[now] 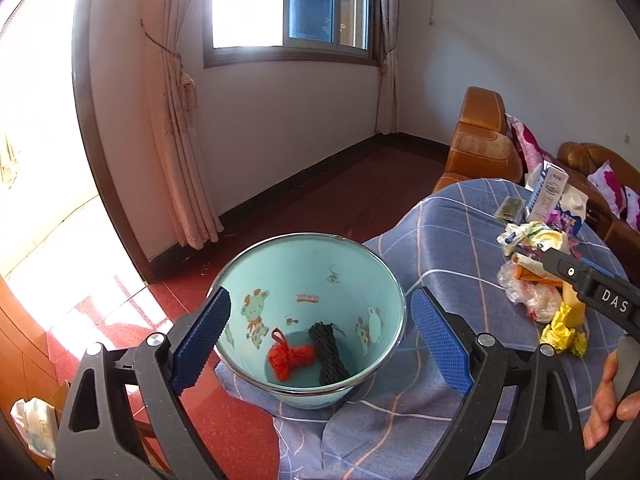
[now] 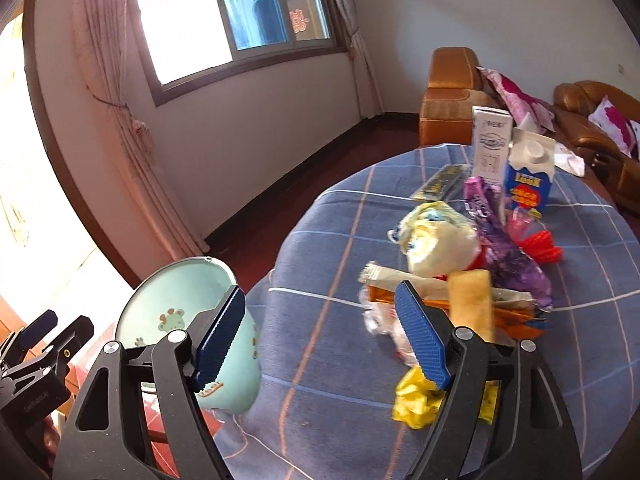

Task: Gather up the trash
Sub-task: 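Grasp the yellow wrapper with the left tool while the right tool grasps the yellow sponge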

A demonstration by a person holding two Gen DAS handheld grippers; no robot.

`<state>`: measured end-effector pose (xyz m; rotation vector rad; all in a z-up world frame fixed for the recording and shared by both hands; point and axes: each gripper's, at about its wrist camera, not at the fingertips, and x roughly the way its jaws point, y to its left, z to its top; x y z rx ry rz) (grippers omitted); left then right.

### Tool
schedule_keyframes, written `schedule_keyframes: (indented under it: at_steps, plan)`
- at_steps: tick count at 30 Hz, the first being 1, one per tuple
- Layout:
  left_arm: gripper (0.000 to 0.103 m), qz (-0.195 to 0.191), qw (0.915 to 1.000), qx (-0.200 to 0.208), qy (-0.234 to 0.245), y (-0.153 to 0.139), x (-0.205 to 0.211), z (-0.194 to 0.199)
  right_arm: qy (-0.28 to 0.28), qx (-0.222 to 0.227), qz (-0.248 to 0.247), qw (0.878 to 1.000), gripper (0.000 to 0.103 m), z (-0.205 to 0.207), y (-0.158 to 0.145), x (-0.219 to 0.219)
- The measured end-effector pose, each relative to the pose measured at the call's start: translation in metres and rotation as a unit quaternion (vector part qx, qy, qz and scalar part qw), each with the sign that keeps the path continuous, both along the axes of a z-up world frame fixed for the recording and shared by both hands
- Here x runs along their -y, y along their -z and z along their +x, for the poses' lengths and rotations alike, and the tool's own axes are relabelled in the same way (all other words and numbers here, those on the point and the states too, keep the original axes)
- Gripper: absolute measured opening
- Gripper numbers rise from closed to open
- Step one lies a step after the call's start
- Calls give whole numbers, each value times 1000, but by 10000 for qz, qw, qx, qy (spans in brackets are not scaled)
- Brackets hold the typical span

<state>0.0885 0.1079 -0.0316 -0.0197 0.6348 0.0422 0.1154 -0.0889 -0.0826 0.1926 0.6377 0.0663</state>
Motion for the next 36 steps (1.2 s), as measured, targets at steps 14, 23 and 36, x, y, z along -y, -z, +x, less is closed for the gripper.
schedule_keyframes:
  at_steps: [14, 23, 36]
  plan:
    - [89, -17, 9951, -96, 987, 20, 87, -10, 551, -162, -189, 9982, 69, -35, 20, 79]
    - [89, 82, 9922, -298, 1204, 33, 112, -5, 208, -536, -118, 9983, 59, -11, 43, 72]
    - [89, 25, 9855, -346, 1658, 31, 143, -6, 160, -180, 261, 9994, 28, -39, 16, 102]
